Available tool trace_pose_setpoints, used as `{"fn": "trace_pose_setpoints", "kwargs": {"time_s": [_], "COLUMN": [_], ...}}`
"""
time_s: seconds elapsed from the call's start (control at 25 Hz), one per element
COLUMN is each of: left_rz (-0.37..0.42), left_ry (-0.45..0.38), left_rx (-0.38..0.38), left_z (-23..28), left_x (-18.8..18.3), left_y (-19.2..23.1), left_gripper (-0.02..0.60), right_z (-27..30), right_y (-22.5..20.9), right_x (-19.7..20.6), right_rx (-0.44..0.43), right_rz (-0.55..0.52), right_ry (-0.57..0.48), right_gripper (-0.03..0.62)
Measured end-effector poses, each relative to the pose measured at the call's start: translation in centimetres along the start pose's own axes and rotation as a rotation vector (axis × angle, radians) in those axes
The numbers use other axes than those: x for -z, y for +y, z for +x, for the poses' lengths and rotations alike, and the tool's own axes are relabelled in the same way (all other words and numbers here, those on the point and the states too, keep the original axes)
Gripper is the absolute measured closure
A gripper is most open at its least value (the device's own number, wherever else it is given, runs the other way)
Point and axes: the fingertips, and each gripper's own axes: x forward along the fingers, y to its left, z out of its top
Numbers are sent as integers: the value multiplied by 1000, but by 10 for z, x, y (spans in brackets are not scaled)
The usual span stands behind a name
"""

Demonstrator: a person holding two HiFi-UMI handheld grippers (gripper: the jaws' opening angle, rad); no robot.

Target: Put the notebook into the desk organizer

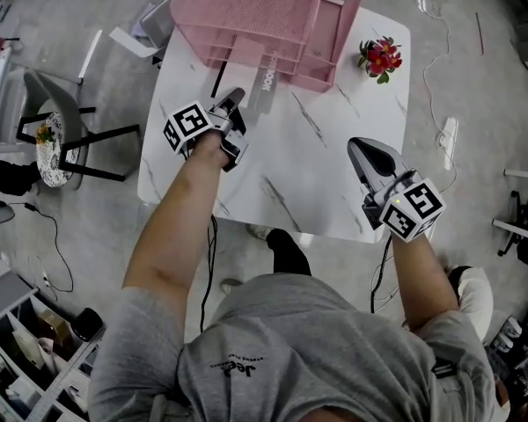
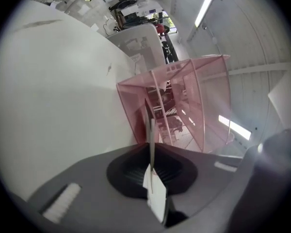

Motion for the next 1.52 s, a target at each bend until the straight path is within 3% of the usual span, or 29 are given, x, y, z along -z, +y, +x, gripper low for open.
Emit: {"fn": "trace_pose_setpoints", "kwargs": {"time_s": [0.28,0.48,0.64,0.84,0.92,1.0,1.12,1.2,1.36,1.52], "left_rz": [66,158,286,491,589,740,977,1068,1184,1169], "left_ry": [15,14,48,172,237,313,422,465,506,478], "left_rx": [-49,-45,-30,-7,-4,-46,-172,-243,-322,-411], "left_z": [24,40,49,57,59,60,60,59,62,66], "left_x": [-13,-26,-31,-19,-9,-1,2,-1,-7,-18], "left_y": [3,-5,-15,-23,-25,-22,-7,1,6,11], "left_gripper": [514,514,486,418,316,259,259,259,259,259], "right_z": [-2,-5,-8,-11,-13,-14,-15,-16,-17,-18], "right_y": [-5,-10,-13,-12,-13,-13,-11,-10,-9,-10], "right_x": [10,14,15,14,15,16,17,16,15,16], "right_rx": [4,15,22,23,24,22,19,16,10,9], "right_rz": [21,27,28,28,28,29,28,22,16,18], "right_ry": [-2,9,5,9,8,8,9,9,7,10], "right_gripper": [592,592,592,592,592,592,592,592,592,592]}}
